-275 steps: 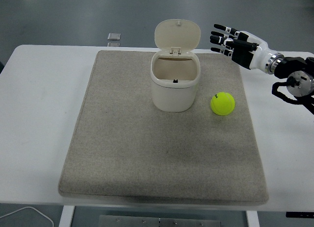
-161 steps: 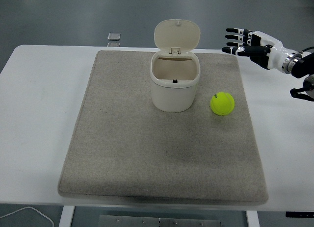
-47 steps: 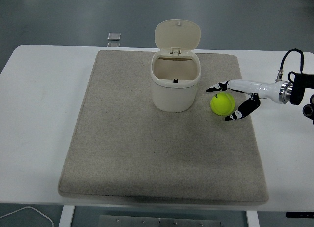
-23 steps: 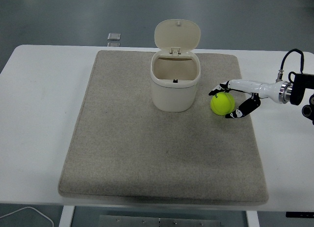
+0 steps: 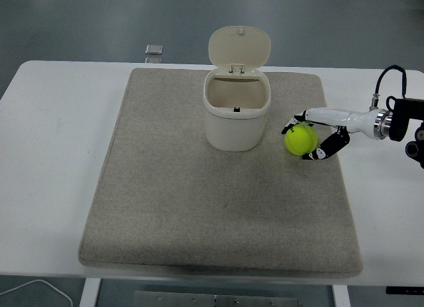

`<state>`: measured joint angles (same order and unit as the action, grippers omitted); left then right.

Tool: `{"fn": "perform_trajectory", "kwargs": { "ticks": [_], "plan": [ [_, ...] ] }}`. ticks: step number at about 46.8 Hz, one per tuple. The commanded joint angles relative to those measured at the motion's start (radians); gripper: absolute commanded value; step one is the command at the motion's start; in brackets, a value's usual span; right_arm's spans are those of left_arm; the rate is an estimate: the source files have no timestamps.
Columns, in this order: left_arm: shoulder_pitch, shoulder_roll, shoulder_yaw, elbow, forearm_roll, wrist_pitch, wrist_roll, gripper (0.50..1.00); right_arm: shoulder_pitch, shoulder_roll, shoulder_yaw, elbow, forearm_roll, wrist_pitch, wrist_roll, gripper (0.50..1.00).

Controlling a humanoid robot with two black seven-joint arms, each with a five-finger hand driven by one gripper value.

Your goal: Pick up the tennis ball and place it in the box.

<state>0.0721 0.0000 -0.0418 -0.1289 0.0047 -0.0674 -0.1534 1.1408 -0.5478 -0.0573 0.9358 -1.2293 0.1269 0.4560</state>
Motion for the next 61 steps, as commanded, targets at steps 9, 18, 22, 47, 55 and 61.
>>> {"fn": "perform_trajectory", "kwargs": {
  "ticks": [9, 18, 22, 47, 55, 61],
  "plan": [
    [0.000, 0.000, 0.000, 0.000, 0.001, 0.001, 0.000, 0.992, 0.039, -0.020, 0.010, 0.005, 0.019, 0.016, 0.013, 0.537],
    [0.000, 0.000, 0.000, 0.000, 0.000, 0.000, 0.000, 0.992, 0.054, -0.050, 0.036, 0.011, 0.059, 0.028, 0.033, 0.500],
    [0.000, 0.000, 0.000, 0.000, 0.000, 0.001, 0.000, 0.992, 0.059, -0.072, 0.051, 0.011, 0.097, 0.043, 0.059, 0.500],
    [0.000, 0.000, 0.000, 0.000, 0.000, 0.001, 0.000, 0.992, 0.214, -0.158, 0.060, 0.198, 0.191, 0.146, 0.089, 0.500],
    [0.000, 0.000, 0.000, 0.000, 0.000, 0.001, 0.000, 0.992, 0.215, -0.107, 0.120, 0.209, 0.189, 0.160, 0.061, 0.500],
    [0.000, 0.000, 0.000, 0.000, 0.001, 0.001, 0.000, 0.992, 0.214, -0.055, 0.145, 0.204, 0.191, 0.155, 0.018, 0.500]
  ]
}}
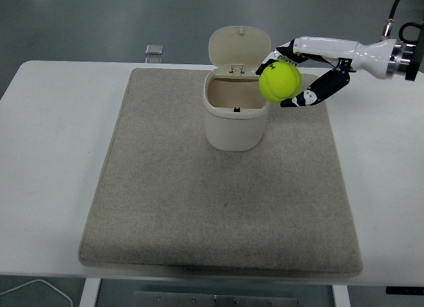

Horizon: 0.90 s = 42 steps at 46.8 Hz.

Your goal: Pick up the tennis ball and place it in the box.

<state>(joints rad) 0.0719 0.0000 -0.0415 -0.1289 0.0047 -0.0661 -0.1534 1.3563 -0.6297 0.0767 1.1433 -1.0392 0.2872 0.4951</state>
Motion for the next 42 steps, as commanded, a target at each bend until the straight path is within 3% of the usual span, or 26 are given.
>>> {"fn": "perform_trajectory", "kwargs": {
  "ticks": [1, 20, 28, 42],
  "plan": [
    [0.000, 0.000, 0.000, 0.000, 0.000, -0.001, 0.000, 0.992, -0.002, 0.037, 0.012, -0.007, -0.001, -0.006, -0.029, 0.500],
    [0.000, 0.000, 0.000, 0.000, 0.000, 0.000, 0.000, 0.992, -0.003, 0.140, 0.012, -0.051, 0.001, -0.049, -0.122, 0.500],
    [0.000, 0.000, 0.000, 0.000, 0.000, 0.000, 0.000, 0.992, -0.005, 0.151, 0.012, -0.054, -0.002, -0.069, -0.162, 0.553],
    [0.000, 0.000, 0.000, 0.000, 0.000, -0.001, 0.000, 0.992, -0.005, 0.153, 0.012, -0.054, -0.010, -0.069, -0.170, 0.611]
  ]
}}
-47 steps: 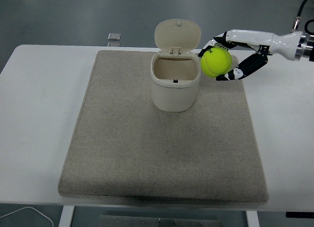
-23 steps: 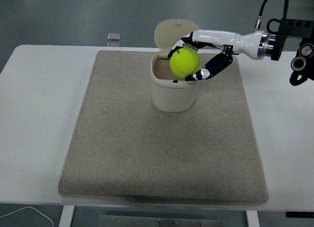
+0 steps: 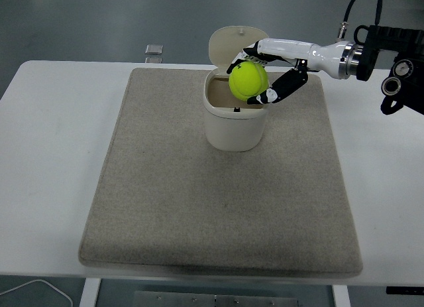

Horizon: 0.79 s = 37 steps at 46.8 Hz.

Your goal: Pick up the tennis ball and place it in the box.

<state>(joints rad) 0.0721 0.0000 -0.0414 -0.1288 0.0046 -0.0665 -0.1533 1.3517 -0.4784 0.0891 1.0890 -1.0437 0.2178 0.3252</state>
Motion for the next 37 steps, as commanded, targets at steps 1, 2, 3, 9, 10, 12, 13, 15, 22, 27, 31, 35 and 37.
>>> {"fn": "perform_trajectory", "kwargs": {
  "ticks": [1, 2, 3, 9, 10, 12, 13, 15, 22, 27, 31, 35, 37],
  "plan": [
    [0.000, 0.000, 0.000, 0.000, 0.000, -0.001, 0.000, 0.992, 0.000, 0.001, -0.002, 0.000, -0.007, 0.000, 0.000, 0.613],
    [0.000, 0.000, 0.000, 0.000, 0.000, 0.000, 0.000, 0.992, 0.000, 0.001, -0.002, 0.000, -0.007, 0.000, -0.002, 0.615],
    [0.000, 0.000, 0.000, 0.000, 0.000, 0.001, 0.000, 0.992, 0.000, 0.001, -0.002, 0.000, -0.007, 0.000, -0.005, 0.623],
    [0.000, 0.000, 0.000, 0.000, 0.000, -0.001, 0.000, 0.992, 0.001, 0.021, -0.002, -0.001, -0.009, 0.000, -0.025, 0.643],
    [0.000, 0.000, 0.000, 0.000, 0.000, -0.001, 0.000, 0.992, 0.001, 0.023, -0.002, -0.001, -0.009, 0.000, -0.029, 0.648],
    [0.000, 0.000, 0.000, 0.000, 0.000, -0.001, 0.000, 0.992, 0.001, 0.026, -0.002, -0.003, -0.009, 0.000, -0.035, 0.664],
    [0.000, 0.000, 0.000, 0.000, 0.000, -0.001, 0.000, 0.992, 0.001, 0.026, -0.002, -0.003, -0.009, 0.000, -0.037, 0.676],
    [0.000, 0.000, 0.000, 0.000, 0.000, -0.001, 0.000, 0.992, 0.001, 0.027, -0.002, -0.003, -0.009, -0.002, -0.038, 0.680],
    [0.000, 0.000, 0.000, 0.000, 0.000, -0.001, 0.000, 0.992, 0.001, 0.035, -0.002, -0.011, -0.009, -0.003, -0.038, 0.699],
    [0.000, 0.000, 0.000, 0.000, 0.000, -0.001, 0.000, 0.992, 0.003, 0.034, -0.002, -0.012, -0.009, -0.003, -0.038, 0.717],
    [0.000, 0.000, 0.000, 0.000, 0.000, 0.000, 0.000, 0.992, 0.004, 0.034, -0.002, -0.015, -0.009, -0.003, -0.038, 0.725],
    [0.000, 0.000, 0.000, 0.000, 0.000, -0.001, 0.000, 0.992, 0.004, 0.035, -0.002, -0.017, -0.009, -0.003, -0.038, 0.746],
    [0.000, 0.000, 0.000, 0.000, 0.000, -0.001, 0.000, 0.992, 0.004, 0.034, -0.002, -0.017, -0.010, -0.003, -0.038, 0.762]
  ]
}}
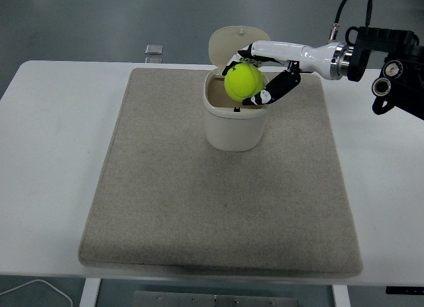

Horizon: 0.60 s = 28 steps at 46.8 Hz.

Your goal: Pick up the tennis ball and place it in the box.

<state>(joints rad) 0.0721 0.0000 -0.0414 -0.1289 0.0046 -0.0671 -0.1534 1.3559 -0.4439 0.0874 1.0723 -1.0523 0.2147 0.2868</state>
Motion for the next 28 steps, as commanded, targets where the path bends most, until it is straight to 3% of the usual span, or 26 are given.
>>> {"fn": "perform_trajectory", "kwargs": {
  "ticks": [1, 9, 24, 28],
  "plan": [
    [0.000, 0.000, 0.000, 0.000, 0.000, 0.001, 0.000, 0.990, 0.000, -0.001, -0.001, -0.002, -0.003, 0.000, 0.000, 0.768],
    [0.000, 0.000, 0.000, 0.000, 0.000, 0.001, 0.000, 0.992, 0.000, -0.001, -0.002, -0.008, -0.003, 0.000, 0.000, 0.821],
    [0.000, 0.000, 0.000, 0.000, 0.000, 0.001, 0.000, 0.992, -0.003, 0.001, -0.002, -0.008, -0.002, 0.000, 0.000, 0.866],
    [0.000, 0.000, 0.000, 0.000, 0.000, 0.000, 0.000, 0.992, -0.003, 0.001, -0.002, -0.008, -0.002, 0.000, 0.000, 0.903]
  ]
}}
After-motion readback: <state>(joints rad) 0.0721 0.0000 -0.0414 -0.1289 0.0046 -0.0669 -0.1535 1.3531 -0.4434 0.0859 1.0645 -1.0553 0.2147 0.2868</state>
